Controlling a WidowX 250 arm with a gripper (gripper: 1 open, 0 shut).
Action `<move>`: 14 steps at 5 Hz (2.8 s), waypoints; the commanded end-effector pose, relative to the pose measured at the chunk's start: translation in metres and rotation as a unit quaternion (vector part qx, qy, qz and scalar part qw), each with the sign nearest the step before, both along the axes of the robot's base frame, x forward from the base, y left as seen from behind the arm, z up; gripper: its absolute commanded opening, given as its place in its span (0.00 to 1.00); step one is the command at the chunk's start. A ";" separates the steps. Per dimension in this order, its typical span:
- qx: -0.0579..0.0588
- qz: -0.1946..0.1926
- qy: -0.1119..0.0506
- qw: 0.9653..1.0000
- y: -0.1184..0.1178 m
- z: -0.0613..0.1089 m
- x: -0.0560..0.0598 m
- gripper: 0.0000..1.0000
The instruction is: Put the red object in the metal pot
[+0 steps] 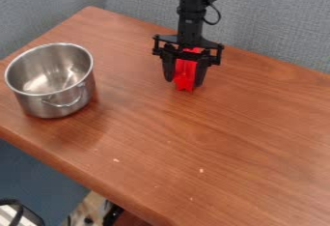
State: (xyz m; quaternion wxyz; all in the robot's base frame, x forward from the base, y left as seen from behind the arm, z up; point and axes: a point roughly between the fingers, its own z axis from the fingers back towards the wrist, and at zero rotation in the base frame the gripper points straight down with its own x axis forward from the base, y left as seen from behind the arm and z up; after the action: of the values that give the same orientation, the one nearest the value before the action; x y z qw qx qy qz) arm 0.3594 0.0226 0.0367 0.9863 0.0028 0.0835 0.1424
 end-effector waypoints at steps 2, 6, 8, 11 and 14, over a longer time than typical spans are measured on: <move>0.001 0.011 -0.021 1.000 0.008 0.015 0.004 0.00; -0.001 0.014 -0.023 1.000 0.009 0.018 0.004 0.00; -0.002 0.015 -0.023 1.000 0.009 0.019 0.004 0.00; -0.003 0.017 -0.024 1.000 0.010 0.020 0.004 0.00; -0.004 0.017 -0.026 1.000 0.010 0.022 0.004 0.00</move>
State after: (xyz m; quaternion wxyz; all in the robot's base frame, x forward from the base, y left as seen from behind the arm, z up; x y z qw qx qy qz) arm 0.3575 0.0247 0.0374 0.9849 -0.0024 0.0900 0.1480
